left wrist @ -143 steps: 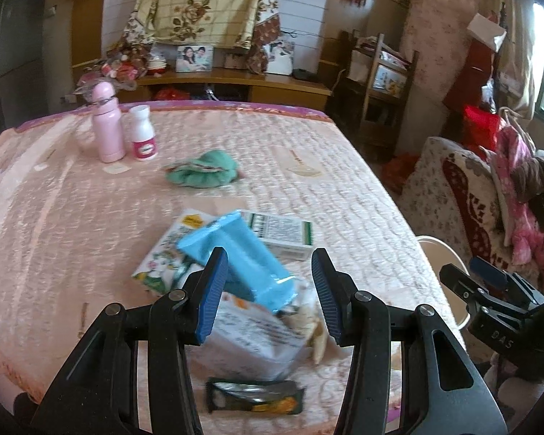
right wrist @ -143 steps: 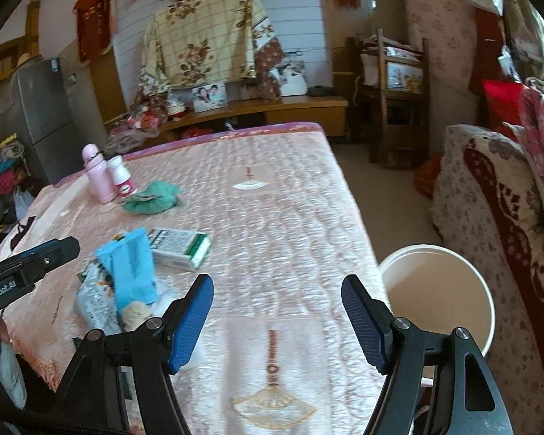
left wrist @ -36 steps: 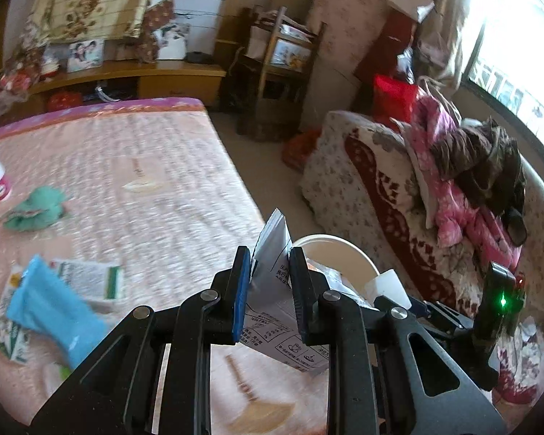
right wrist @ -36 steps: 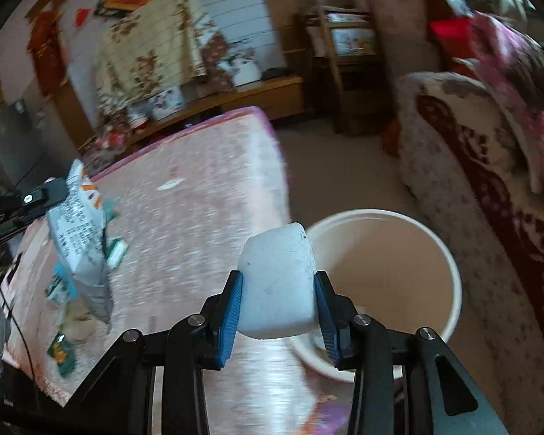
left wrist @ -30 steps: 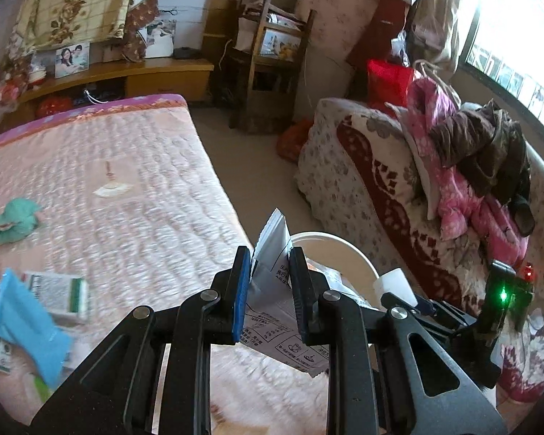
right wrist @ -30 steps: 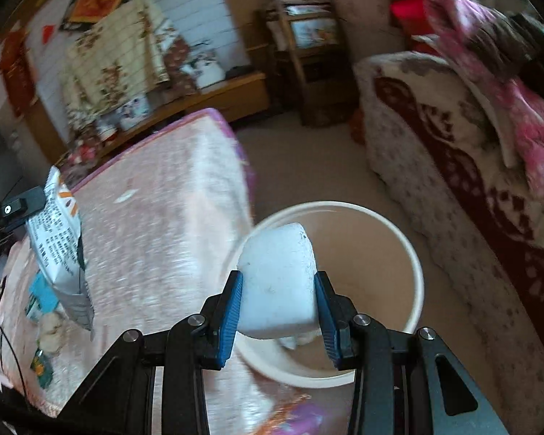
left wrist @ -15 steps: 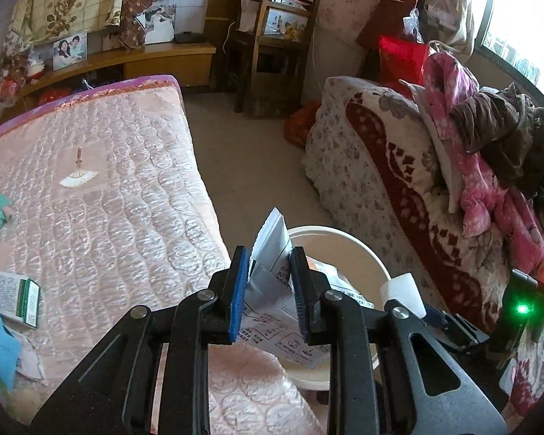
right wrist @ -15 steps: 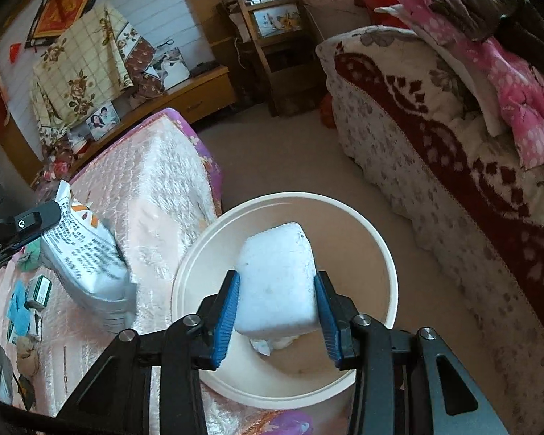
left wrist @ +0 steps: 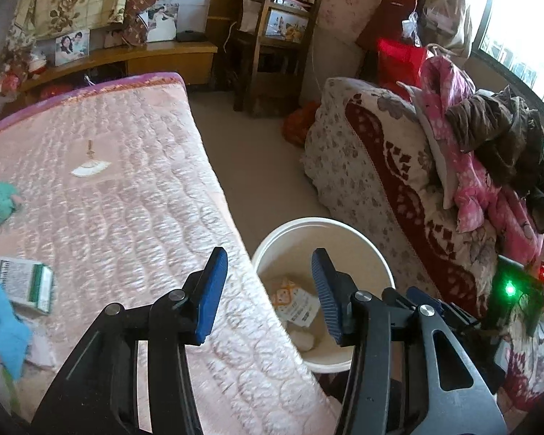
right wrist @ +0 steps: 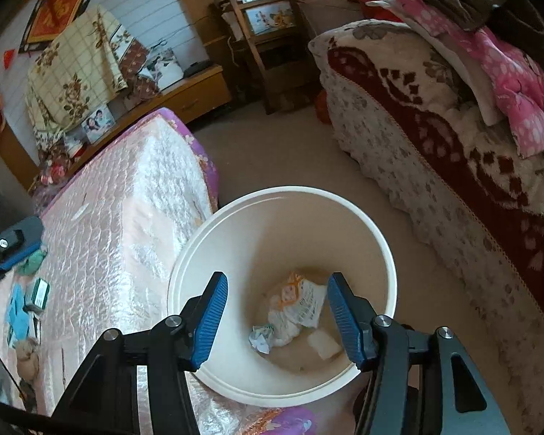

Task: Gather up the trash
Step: 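Carry foam block and paper bag over the bin and release both, then move both tools back over the trash on the mattress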

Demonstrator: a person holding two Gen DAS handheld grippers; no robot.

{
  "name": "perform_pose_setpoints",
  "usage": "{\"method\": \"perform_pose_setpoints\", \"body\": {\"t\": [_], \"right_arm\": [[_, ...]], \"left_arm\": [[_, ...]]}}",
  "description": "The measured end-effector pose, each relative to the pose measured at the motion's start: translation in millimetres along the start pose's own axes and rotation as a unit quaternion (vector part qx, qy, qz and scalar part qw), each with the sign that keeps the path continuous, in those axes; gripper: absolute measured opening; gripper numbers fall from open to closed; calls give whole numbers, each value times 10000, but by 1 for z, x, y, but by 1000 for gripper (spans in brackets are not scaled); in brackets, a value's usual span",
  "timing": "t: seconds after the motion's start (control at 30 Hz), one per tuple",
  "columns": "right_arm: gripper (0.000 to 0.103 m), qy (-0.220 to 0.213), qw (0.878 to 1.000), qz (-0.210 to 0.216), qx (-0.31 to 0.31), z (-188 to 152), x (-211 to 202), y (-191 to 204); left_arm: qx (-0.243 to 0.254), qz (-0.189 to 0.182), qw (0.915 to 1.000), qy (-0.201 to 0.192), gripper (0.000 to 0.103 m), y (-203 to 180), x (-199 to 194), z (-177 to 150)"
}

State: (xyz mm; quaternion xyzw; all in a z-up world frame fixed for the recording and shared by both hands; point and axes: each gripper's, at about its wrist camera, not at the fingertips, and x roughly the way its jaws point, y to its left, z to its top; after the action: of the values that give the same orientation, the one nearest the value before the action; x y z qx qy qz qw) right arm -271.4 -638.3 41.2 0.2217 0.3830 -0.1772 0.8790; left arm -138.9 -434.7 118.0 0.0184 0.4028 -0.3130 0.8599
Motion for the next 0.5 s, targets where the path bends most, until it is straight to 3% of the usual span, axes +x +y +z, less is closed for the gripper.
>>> {"method": "perform_pose_setpoints", "body": {"t": [0.3, 0.5], "right_arm": [[55, -110, 9988, 42, -478, -5, -17, 42], [62, -205, 9971, 242, -686, -14, -28, 83]], "left_arm": [[114, 361, 9990, -255, 46, 37, -58, -15], [155, 736, 9956, -553, 46, 74, -95, -27]]}}
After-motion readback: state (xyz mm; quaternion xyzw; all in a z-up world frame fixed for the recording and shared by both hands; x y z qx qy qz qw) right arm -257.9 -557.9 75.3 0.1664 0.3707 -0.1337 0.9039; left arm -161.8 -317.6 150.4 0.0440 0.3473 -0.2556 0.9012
